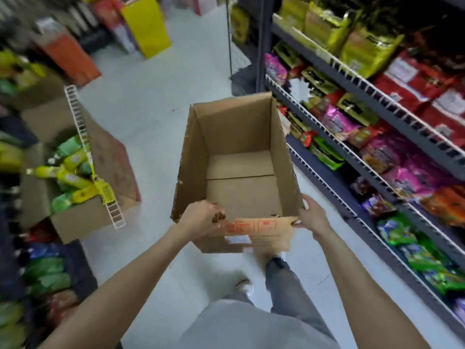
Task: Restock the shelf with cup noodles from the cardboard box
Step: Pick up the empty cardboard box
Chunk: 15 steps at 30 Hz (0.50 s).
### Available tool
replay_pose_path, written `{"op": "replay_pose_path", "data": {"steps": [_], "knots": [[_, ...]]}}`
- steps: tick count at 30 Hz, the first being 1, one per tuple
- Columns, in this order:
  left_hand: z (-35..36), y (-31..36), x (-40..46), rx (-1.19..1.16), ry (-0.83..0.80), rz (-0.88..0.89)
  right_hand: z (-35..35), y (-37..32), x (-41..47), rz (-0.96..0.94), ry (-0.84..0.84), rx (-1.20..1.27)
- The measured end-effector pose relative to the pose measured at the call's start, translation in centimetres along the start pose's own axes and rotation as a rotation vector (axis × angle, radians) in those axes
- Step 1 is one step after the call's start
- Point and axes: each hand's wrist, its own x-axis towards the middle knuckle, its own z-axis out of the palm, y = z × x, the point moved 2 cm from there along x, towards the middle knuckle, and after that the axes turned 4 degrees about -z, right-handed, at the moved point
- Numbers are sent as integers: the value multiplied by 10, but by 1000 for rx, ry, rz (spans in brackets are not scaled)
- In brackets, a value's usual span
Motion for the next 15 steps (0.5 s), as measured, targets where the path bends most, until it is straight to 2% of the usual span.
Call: {"op": "replay_pose_path", "data": {"steps": [6, 11, 13, 15], "knots": [[-7, 0, 49, 21, 5, -149, -25, -70, 72, -91, -32, -43], [-52, -10, 101, 51, 94, -249, -25, -136, 145, -201, -112, -29], [-75, -21, 127, 96, 106, -284, -18, -164, 179, -247, -150, -147], [-98, -34, 155, 114, 109, -313, -5, -190, 211, -410, -178, -332]]}}
